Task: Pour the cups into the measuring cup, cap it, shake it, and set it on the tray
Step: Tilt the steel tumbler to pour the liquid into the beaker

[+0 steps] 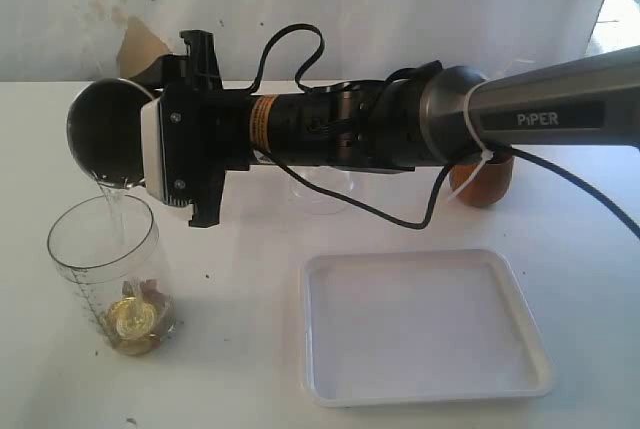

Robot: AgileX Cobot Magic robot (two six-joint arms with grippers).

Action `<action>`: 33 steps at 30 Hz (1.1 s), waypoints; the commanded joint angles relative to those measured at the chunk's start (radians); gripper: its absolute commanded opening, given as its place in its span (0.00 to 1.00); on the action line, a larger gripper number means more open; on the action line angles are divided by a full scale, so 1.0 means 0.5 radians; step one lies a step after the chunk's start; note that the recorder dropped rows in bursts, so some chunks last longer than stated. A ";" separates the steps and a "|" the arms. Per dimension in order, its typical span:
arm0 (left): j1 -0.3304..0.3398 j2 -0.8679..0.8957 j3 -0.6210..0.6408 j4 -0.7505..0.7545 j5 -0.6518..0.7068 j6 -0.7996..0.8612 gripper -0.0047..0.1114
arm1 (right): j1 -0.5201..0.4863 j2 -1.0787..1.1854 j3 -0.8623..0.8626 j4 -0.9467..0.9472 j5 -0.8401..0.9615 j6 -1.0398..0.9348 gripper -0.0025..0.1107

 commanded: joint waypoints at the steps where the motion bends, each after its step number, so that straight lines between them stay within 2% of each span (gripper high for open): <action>1: -0.003 -0.009 0.009 0.001 -0.004 -0.004 0.04 | 0.015 -0.042 -0.027 0.060 -0.049 -0.067 0.02; 18: -0.003 -0.009 0.009 0.001 -0.004 -0.004 0.04 | 0.015 -0.042 -0.027 0.060 0.069 -0.294 0.02; 33: -0.003 -0.009 0.009 0.001 -0.004 -0.004 0.04 | 0.022 -0.042 -0.027 0.060 0.065 -0.304 0.02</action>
